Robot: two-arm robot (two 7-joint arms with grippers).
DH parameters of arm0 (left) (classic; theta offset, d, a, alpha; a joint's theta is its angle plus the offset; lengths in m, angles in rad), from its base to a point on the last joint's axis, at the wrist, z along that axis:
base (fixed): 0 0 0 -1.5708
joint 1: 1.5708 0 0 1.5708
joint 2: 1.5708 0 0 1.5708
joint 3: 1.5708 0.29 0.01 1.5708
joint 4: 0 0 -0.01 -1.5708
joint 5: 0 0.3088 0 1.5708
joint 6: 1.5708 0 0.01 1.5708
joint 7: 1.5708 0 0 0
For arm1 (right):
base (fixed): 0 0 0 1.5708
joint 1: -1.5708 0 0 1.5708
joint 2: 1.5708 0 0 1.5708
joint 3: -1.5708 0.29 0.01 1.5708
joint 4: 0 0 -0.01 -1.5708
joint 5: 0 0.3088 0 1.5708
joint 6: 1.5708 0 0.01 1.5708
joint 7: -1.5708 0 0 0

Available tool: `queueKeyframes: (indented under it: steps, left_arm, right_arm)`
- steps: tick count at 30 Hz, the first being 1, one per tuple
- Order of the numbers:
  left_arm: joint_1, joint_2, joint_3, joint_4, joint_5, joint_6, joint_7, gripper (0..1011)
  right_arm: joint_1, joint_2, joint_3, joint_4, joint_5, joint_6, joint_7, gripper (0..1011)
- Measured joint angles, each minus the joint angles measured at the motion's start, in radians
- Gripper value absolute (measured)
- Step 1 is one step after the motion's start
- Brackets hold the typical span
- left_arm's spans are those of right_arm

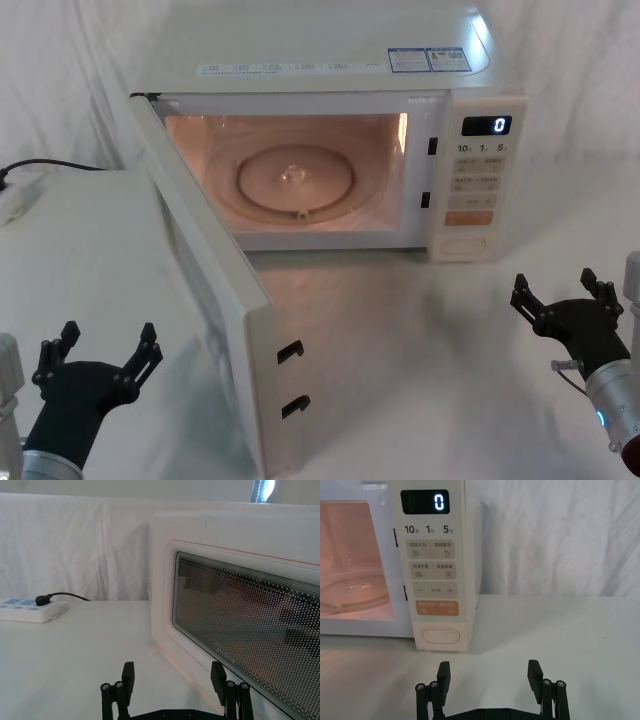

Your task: Press the button to open the microwave door with one hand; close the microwave door with the other hand.

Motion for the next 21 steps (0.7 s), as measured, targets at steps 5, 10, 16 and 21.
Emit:
queueKeyframes:
  steps: [5, 10, 16, 21]
  left_arm:
    - [0.000, 0.000, 0.000, 0.000, 0.000, 0.000, 0.000, 1001]
    - [0.000, 0.000, 0.000, 0.000, 0.000, 0.000, 0.000, 1001]
    - [0.000, 0.000, 0.000, 0.000, 0.000, 0.000, 0.000, 1001]
    - [0.000, 0.000, 0.000, 0.000, 0.000, 0.000, 0.000, 1001]
  right_arm:
    - [0.000, 0.000, 0.000, -0.001, 0.000, 0.000, 0.000, 1002]
    - [0.000, 0.000, 0.000, -0.001, 0.000, 0.000, 0.001, 1002]
    - [0.000, 0.000, 0.000, -0.001, 0.000, 0.000, 0.001, 1002]
    - [0.000, 0.000, 0.000, -0.001, 0.000, 0.000, 0.001, 1002]
